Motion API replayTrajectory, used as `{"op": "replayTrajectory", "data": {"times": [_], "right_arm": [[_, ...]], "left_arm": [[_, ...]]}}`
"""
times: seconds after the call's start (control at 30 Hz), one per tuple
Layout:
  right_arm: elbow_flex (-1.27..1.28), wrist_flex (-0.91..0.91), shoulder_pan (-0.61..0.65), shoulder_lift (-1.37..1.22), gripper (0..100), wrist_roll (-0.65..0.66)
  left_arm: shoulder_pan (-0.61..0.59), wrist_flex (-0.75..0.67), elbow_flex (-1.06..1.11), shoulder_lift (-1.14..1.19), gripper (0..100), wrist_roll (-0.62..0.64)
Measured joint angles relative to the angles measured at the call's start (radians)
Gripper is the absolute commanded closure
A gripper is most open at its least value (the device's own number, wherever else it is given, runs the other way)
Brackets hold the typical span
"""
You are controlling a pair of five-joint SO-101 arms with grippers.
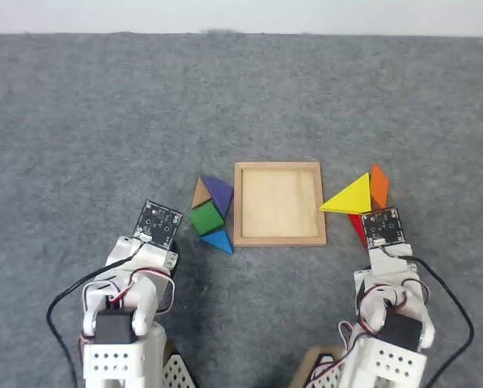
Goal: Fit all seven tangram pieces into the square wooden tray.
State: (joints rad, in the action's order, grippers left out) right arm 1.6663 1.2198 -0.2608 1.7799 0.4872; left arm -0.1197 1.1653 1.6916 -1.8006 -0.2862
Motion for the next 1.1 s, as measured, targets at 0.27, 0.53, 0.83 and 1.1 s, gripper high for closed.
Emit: {"op": "replayTrajectory", "data": {"times": [0.27,0.53,0.83,1.1], "right_arm": [[0.000,0.000,0.000,0.000,99.1,0.000],[0.000,0.000,0.000,0.000,99.1,0.000],[0.000,0.000,0.000,0.000,99.1,0.000],[0.000,0.064,0.166,0.000,99.1,0.003]], "left_arm": [[0.000,0.000,0.000,0.000,87,0.000],[0.000,0.000,0.000,0.000,87,0.000],[0.000,0.000,0.000,0.000,87,0.000],[0.000,0.000,0.000,0.000,87,0.000]]}}
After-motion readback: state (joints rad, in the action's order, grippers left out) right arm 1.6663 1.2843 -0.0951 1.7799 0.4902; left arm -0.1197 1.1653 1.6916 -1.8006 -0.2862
